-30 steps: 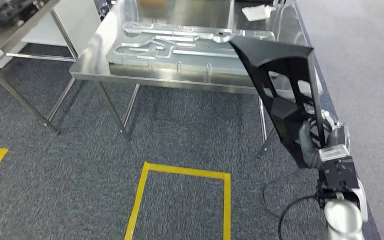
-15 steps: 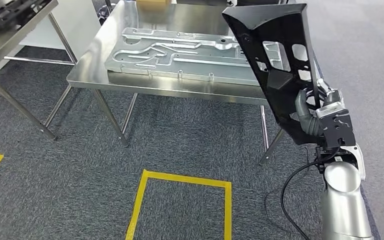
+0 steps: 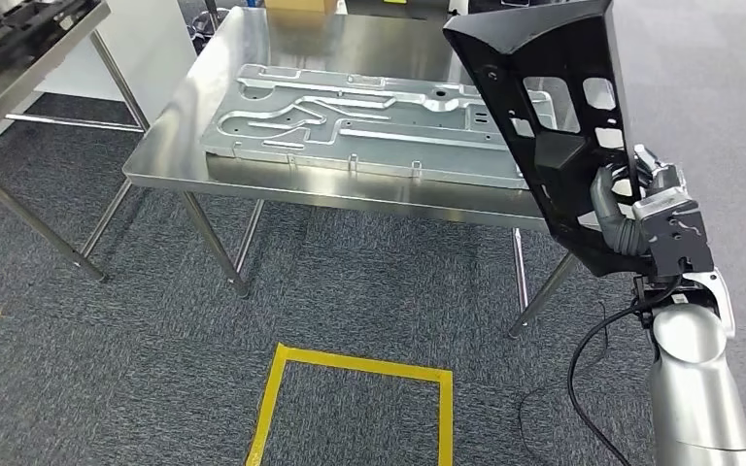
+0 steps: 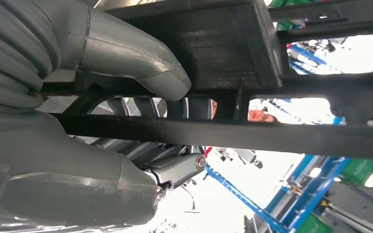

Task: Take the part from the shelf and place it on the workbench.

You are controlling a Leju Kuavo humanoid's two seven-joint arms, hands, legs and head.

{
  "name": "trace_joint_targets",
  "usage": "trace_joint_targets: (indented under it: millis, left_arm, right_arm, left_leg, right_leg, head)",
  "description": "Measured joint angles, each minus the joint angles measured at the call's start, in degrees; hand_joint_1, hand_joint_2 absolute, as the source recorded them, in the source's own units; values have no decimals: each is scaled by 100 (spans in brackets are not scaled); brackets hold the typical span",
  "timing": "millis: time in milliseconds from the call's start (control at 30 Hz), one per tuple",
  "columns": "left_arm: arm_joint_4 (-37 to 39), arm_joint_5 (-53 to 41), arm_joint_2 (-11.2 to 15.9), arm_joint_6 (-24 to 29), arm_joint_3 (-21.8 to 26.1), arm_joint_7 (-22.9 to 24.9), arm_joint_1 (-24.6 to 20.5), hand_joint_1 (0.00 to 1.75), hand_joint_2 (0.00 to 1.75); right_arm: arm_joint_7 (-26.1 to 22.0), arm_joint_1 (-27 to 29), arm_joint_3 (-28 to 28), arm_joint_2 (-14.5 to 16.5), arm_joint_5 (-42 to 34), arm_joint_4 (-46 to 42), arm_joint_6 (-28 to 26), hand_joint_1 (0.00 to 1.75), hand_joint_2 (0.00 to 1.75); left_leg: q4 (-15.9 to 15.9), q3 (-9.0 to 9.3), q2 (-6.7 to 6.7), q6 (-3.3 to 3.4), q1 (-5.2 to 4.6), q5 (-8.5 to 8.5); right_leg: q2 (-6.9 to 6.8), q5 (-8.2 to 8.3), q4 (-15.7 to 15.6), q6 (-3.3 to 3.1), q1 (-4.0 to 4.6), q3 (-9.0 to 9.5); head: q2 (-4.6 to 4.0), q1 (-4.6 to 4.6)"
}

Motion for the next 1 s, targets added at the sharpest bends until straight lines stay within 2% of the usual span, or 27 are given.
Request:
trace_joint_targets:
  millis: [33,67,100,167,200,233,267,300,367,400,433,533,567,600,633,700,733,767,800,833,867,900,933,967,1000]
  left_arm:
    - [-1,0,5,-5,0,-7,2,0,0]
    - [-1,0,11,-12,0,-15,-2,0,0]
    - [-2,0,19,-20,0,-22,-8,0,0]
    - [-2,0,23,-33,0,-30,-6,0,0]
    - [-2,-1,26,-40,0,-31,3,0,0]
    - [-2,-3,28,-48,0,-32,17,0,0]
    - [-2,-8,30,-57,0,-33,29,0,0]
    - [-2,-13,32,-67,0,-35,39,0,0]
    - [-2,-24,36,-86,0,-39,55,0,0]
    - [-2,-26,37,-96,-1,-43,59,0,0]
    - [-2,-28,37,-104,-1,-49,63,0,0]
    - [-2,-33,37,-120,0,-79,64,0,0]
    - [-2,-33,39,-125,0,-90,60,0,0]
    - [-2,-33,41,-133,0,-100,52,0,0]
    - [-2,-33,43,-143,0,-112,46,0,0]
    - [-2,-34,44,-167,0,-128,47,0,0]
    - [-2,-35,44,-179,0,-133,54,0,0]
    - [-2,-36,44,-189,0,-136,62,0,0]
    - [-2,-37,44,-197,0,-138,68,0,0]
    - [-2,-39,44,-205,0,-139,76,0,0]
    - [-2,-40,43,-211,0,-140,78,0,0]
    - [-2,-41,43,-217,0,-140,76,0,0]
    - [-2,-42,42,-221,0,-141,75,0,0]
    - [-2,-42,43,-226,0,-142,69,0,0]
    - [-2,-42,45,-229,0,-143,63,0,0]
  right_arm:
    - [8,1,8,-13,0,-8,-14,175,175]
    - [16,-3,14,-21,0,-16,-30,175,175]
    - [25,-7,18,-25,0,-27,-45,175,175]
    - [50,-9,26,-30,1,-40,-67,175,175]
    - [68,-5,31,-32,2,-43,-75,175,175]
    - [92,-3,36,-37,5,-45,-84,175,175]
    - [116,-2,40,-44,11,-46,-94,175,175]
    - [141,-5,42,-52,18,-50,-105,175,175]
    - [187,-22,46,-66,27,-60,-125,175,175]
    - [209,-41,49,-74,30,-69,-132,175,175]
    - [229,-60,54,-86,37,-79,-137,175,175]
    - [283,-114,67,-149,76,-122,-140,175,175]
    - [297,-139,71,-173,92,-133,-139,175,175]
    - [312,-168,74,-198,106,-138,-139,175,175]
    - [327,-191,78,-220,120,-141,-139,175,175]
    - [361,-209,80,-257,140,-138,-139,175,175]
    - [375,-205,81,-272,150,-134,-138,175,175]
    - [387,-203,82,-288,162,-129,-138,175,175]
    - [394,-203,83,-305,174,-125,-139,175,175]
    - [398,-203,82,-325,185,-121,-139,175,175]
    - [402,-201,78,-344,194,-114,-142,175,175]
    - [410,-198,75,-357,203,-106,-143,175,175]
    - [422,-193,70,-368,210,-99,-144,175,175]
    - [433,-193,65,-374,220,-94,-145,175,175]
    - [443,-196,62,-378,231,-97,-144,175,175]
  left_leg:
    - [99,-4,9,-27,-5,-5]
    - [289,-88,18,-53,-3,-37]
    - [596,-259,28,-72,8,-104]
    - [1322,-743,39,-113,35,-362]
    - [1568,-959,41,-132,45,-493]
    - [1632,-1097,43,-148,52,-546]
    - [1506,-1147,46,-152,58,-478]
    - [1205,-1116,49,-145,63,-268]
    - [493,-988,64,-102,56,346]
    - [277,-935,71,-74,45,543]
    - [174,-914,75,-41,33,638]
    - [109,-772,60,77,32,579]
    - [85,-699,55,114,37,557]
    - [66,-634,49,141,44,527]
    - [58,-579,45,161,42,481]
    - [55,-451,31,175,41,356]
    - [55,-366,20,174,40,283]
    - [55,-263,10,169,40,202]
    - [54,-149,2,160,40,117]
    - [45,-52,-4,147,40,27]
    - [49,58,-11,130,35,-67]
    - [41,137,-19,103,26,-153]
    - [13,214,-24,72,18,-227]
    - [24,291,-28,33,7,-237]
    - [61,324,-27,-10,-8,-211]
  right_leg:
    - [2,-21,-23,-33,-19,61]
    - [3,-52,-38,-63,-39,129]
    - [1,-89,-50,-83,-47,193]
    - [0,-186,-51,-105,-46,292]
    - [4,-238,-51,-104,-46,349]
    - [9,-298,-51,-99,-47,421]
    - [15,-361,-51,-90,-49,503]
    - [18,-429,-52,-76,-51,595]
    - [22,-567,-48,-33,-46,749]
    - [27,-628,-51,0,-41,795]
    - [33,-668,-51,39,-37,836]
    - [34,-663,72,152,-45,874]
    - [29,-639,262,177,-52,785]
    - [23,-646,554,196,-58,613]
    - [18,-703,925,216,-61,363]
    - [17,-1017,1529,250,-62,-185]
    - [16,-1171,1622,259,-62,-374]
    - [14,-1228,1531,258,-60,-475]
    - [12,-1130,1289,249,-58,-503]
    - [5,-825,939,223,-51,-486]
    - [-3,-410,595,188,-34,-463]
    - [-9,-67,352,146,-14,-435]
    - [-9,179,210,101,7,-405]
    - [0,239,163,58,16,-367]
    - [14,183,148,17,6,-289]
  head:
    - [-1,-1]
    - [0,-2]
    - [0,-2]
    - [0,-3]
    - [0,-3]
    - [0,-3]
    - [0,-3]
    - [1,-3]
    - [-1,-3]
    - [-1,-2]
    - [-1,-2]
    - [-1,-2]
    - [0,-2]
    - [0,-1]
    - [1,-1]
    - [1,-1]
    - [1,-1]
    - [1,-1]
    - [1,-1]
    - [1,-1]
    - [1,-2]
    - [0,1]
    - [-1,5]
    - [-1,9]
    - [-1,13]
